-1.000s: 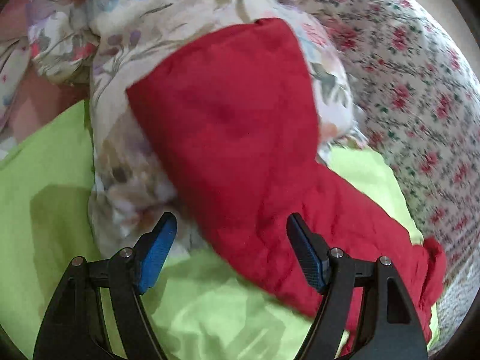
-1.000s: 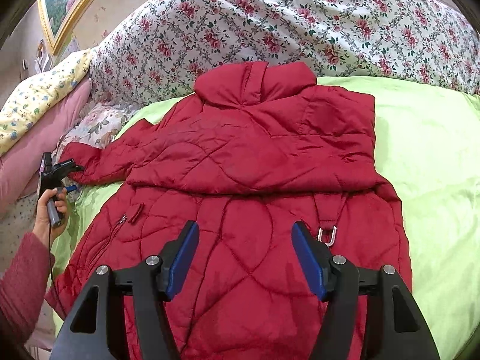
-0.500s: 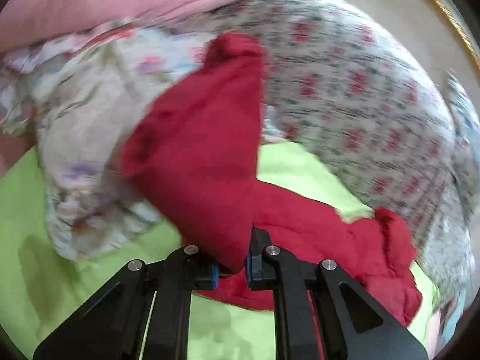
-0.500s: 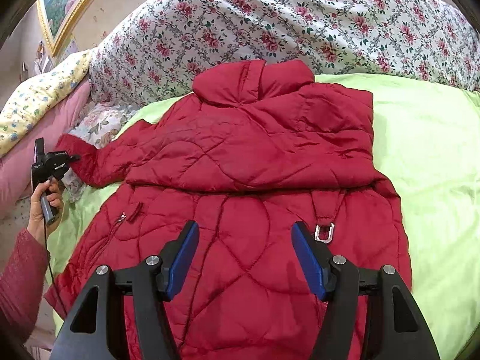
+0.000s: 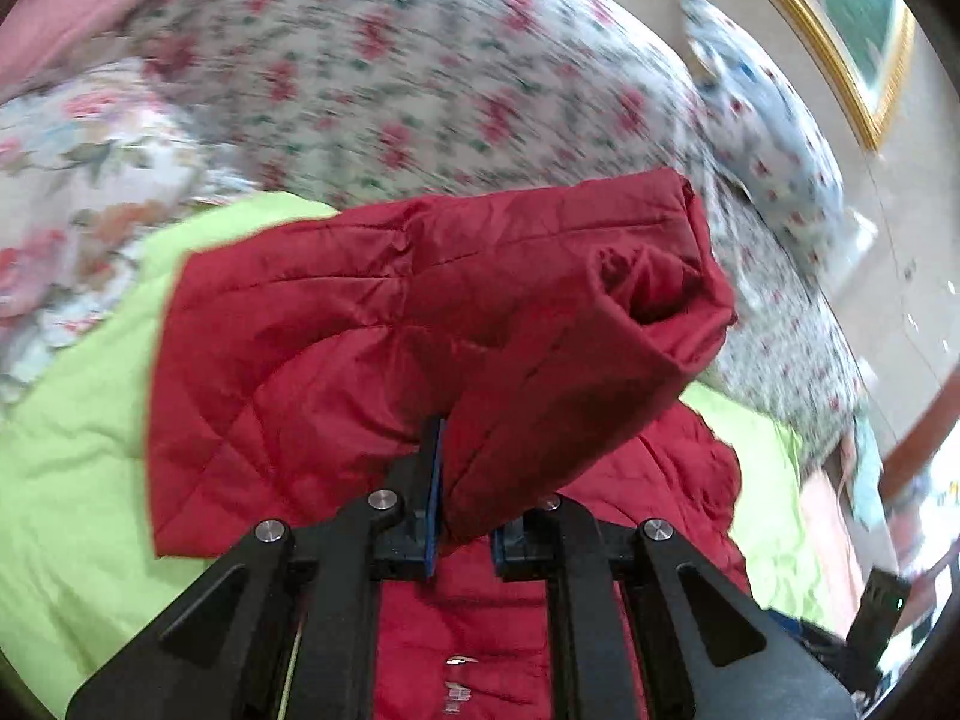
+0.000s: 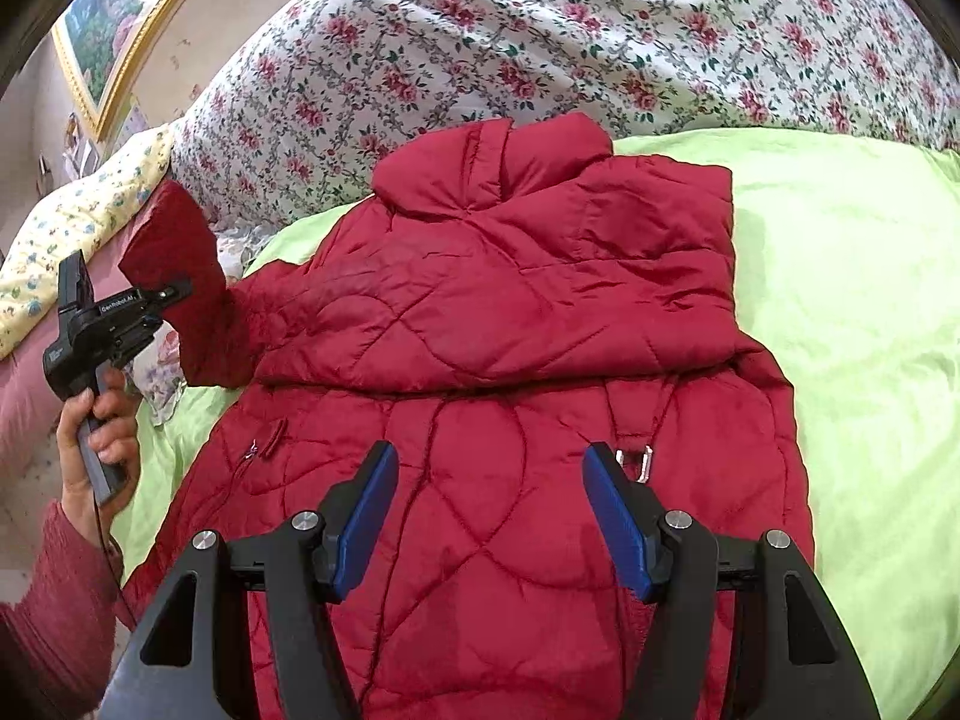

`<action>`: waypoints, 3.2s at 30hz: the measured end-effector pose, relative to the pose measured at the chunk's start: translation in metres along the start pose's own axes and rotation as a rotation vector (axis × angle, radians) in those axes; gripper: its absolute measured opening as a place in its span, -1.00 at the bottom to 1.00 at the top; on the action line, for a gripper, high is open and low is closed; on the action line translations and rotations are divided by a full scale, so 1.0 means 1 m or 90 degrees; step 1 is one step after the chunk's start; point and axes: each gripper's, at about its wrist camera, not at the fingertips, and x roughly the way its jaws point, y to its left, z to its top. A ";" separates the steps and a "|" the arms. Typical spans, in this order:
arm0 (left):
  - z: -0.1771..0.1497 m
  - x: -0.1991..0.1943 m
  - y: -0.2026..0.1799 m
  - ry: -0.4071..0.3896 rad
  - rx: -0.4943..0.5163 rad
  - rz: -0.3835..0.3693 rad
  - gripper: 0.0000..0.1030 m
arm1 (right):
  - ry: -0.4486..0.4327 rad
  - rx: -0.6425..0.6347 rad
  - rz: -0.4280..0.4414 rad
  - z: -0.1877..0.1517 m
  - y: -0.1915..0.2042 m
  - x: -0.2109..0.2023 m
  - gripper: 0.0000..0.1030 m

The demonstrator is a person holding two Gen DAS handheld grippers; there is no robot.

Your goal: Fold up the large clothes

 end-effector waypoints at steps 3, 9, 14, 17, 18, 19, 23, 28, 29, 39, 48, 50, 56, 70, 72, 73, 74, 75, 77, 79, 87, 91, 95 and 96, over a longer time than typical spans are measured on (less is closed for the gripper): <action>-0.007 0.013 -0.022 0.020 0.017 -0.013 -0.82 | 0.002 0.015 0.005 -0.001 -0.005 0.000 0.28; -0.024 0.033 -0.068 0.047 0.071 -0.015 -0.82 | -0.001 0.038 0.016 0.003 -0.017 -0.002 0.28; -0.038 0.053 -0.102 0.062 0.109 -0.008 -0.81 | -0.013 0.067 0.034 0.008 -0.027 -0.006 0.28; -0.051 0.067 -0.124 0.072 0.140 -0.006 -0.81 | -0.021 0.088 0.043 0.011 -0.033 -0.007 0.28; -0.056 0.072 -0.131 0.076 0.148 -0.007 -0.81 | -0.025 0.096 0.047 0.012 -0.036 -0.008 0.28; -0.060 0.076 -0.137 0.080 0.155 -0.008 -0.81 | -0.027 0.101 0.048 0.013 -0.038 -0.008 0.30; -0.076 0.092 -0.154 0.100 0.178 -0.010 -0.81 | -0.042 0.134 0.061 0.021 -0.048 -0.007 0.31; -0.097 0.106 -0.176 0.122 0.212 -0.016 -0.81 | -0.065 0.180 0.093 0.038 -0.060 0.005 0.31; -0.101 0.108 -0.181 0.125 0.221 -0.014 -0.81 | -0.066 0.190 0.103 0.041 -0.062 0.010 0.30; -0.115 0.120 -0.196 0.144 0.257 0.002 -0.81 | -0.048 0.267 0.173 0.074 -0.074 0.059 0.24; -0.115 0.101 -0.181 0.181 0.216 -0.059 -0.25 | -0.034 0.244 0.155 0.074 -0.065 0.071 -0.83; -0.115 0.092 -0.174 0.182 0.207 -0.072 -0.24 | -0.043 0.235 0.141 0.076 -0.067 0.067 -0.85; -0.090 0.064 -0.148 0.142 0.180 -0.061 -0.24 | -0.056 0.184 0.079 0.084 -0.069 0.056 -0.86; -0.041 0.106 -0.047 0.160 0.049 0.022 -0.24 | -0.056 0.144 -0.013 0.079 -0.085 0.068 -0.82; -0.044 0.111 -0.044 0.166 0.043 0.019 -0.25 | -0.062 0.139 -0.022 0.079 -0.080 0.065 -0.69; -0.046 0.111 -0.045 0.164 0.041 0.021 -0.25 | -0.069 0.132 -0.031 0.080 -0.076 0.061 -0.67; -0.045 0.110 -0.046 0.162 0.042 0.025 -0.25 | -0.080 0.126 -0.039 0.082 -0.071 0.055 -0.59; -0.045 0.111 -0.048 0.161 0.045 0.030 -0.24 | -0.092 0.120 -0.052 0.083 -0.067 0.049 -0.58; -0.045 0.110 -0.051 0.160 0.051 0.039 -0.24 | -0.132 0.096 -0.080 0.085 -0.053 0.032 -0.51; -0.044 0.112 -0.054 0.158 0.057 0.047 -0.24 | -0.162 0.067 -0.093 0.085 -0.035 0.019 -0.28; -0.044 0.114 -0.055 0.160 0.073 0.068 -0.24 | -0.070 -0.076 -0.070 0.067 0.028 0.069 -0.10; -0.047 0.109 -0.056 0.163 0.091 0.068 -0.24 | -0.013 -0.070 -0.116 0.056 0.013 0.107 -0.12; -0.046 0.092 -0.060 0.142 0.105 0.066 -0.24 | 0.001 -0.035 -0.144 0.052 -0.013 0.120 -0.13; -0.045 0.088 -0.060 0.132 0.106 0.066 -0.24 | -0.003 -0.030 -0.145 0.052 -0.017 0.119 -0.13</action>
